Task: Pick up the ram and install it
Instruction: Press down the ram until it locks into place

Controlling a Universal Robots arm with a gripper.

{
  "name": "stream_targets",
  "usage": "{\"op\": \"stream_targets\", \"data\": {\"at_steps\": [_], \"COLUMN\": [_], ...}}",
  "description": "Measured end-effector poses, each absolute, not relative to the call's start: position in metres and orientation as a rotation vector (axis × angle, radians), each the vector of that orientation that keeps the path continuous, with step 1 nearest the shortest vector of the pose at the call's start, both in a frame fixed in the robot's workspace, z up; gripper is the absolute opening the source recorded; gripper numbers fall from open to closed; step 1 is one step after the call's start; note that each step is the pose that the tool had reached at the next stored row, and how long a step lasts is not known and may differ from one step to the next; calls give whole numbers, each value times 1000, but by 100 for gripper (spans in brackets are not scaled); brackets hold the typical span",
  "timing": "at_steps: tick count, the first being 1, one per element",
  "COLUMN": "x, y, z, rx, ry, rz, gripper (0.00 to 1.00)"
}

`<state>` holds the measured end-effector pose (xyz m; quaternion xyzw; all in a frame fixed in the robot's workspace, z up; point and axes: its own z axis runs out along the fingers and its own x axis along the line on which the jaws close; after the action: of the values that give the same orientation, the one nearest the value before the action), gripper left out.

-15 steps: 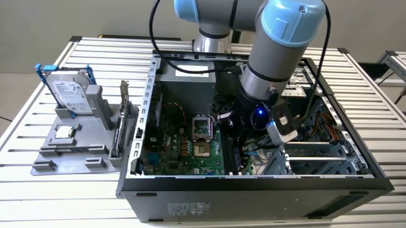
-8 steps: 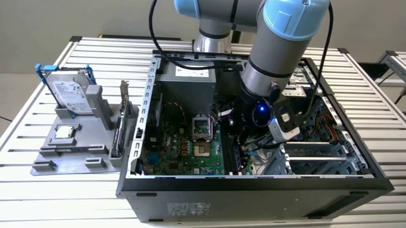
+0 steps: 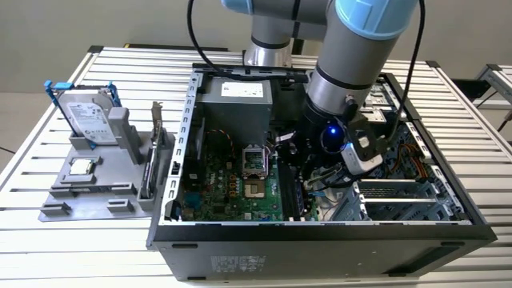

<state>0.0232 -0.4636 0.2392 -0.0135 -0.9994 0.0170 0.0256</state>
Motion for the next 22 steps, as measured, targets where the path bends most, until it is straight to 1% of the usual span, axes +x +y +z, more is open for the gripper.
{"op": "stream_targets", "data": {"at_steps": [15, 16, 22], "x": [23, 23, 23], "y": [-464, -464, -464], "z": [252, 252, 253], "rx": [-42, -42, -42], "ry": [-3090, -3090, -3090], "rz": [54, 54, 54], "gripper": [100, 0, 0]}}
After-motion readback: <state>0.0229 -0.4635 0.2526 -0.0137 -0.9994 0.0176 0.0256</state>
